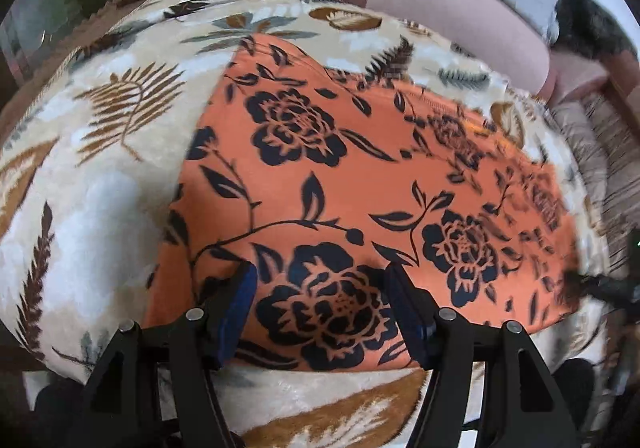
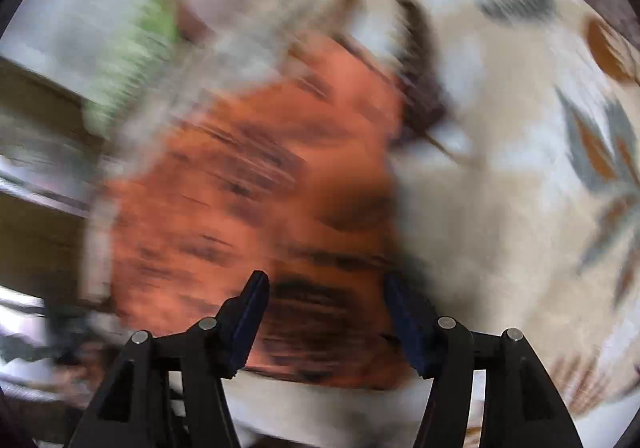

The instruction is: Fold small clothes

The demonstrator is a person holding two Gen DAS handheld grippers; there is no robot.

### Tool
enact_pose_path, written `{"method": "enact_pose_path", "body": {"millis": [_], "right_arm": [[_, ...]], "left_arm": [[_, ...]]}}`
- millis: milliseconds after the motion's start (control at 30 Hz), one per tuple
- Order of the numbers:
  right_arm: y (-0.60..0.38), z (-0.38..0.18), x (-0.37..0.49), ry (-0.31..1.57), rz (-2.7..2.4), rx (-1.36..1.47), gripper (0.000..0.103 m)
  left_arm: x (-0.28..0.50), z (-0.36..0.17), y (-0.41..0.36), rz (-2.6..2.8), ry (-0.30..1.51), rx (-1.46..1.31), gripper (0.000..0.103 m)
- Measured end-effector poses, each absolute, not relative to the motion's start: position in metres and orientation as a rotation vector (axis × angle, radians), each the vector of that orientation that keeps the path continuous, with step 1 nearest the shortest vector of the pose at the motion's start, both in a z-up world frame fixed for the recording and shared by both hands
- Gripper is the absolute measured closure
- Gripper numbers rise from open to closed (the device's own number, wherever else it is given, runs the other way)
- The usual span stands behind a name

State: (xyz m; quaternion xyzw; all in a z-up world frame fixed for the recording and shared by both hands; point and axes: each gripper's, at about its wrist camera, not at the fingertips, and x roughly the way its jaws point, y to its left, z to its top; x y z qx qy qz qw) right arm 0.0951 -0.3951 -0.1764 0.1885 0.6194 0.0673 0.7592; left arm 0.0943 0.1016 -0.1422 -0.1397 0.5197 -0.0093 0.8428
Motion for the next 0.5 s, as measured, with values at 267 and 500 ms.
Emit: {"method": "enact_pose_path", "body": {"millis": [267,500], "right_arm": [[-0.365,-0.096,0.082,1.075,0.171,0.273,0.039],[-0.322,-0.136,0.093,1.194,0.350,0.309,0.038]], "left_arm": [[0.081,-0.126,0.185,-0.064,1.043,-0.593,0.036],[0.072,-0.167,0.198,-0.003,1.157,-0.722,0.060]]}}
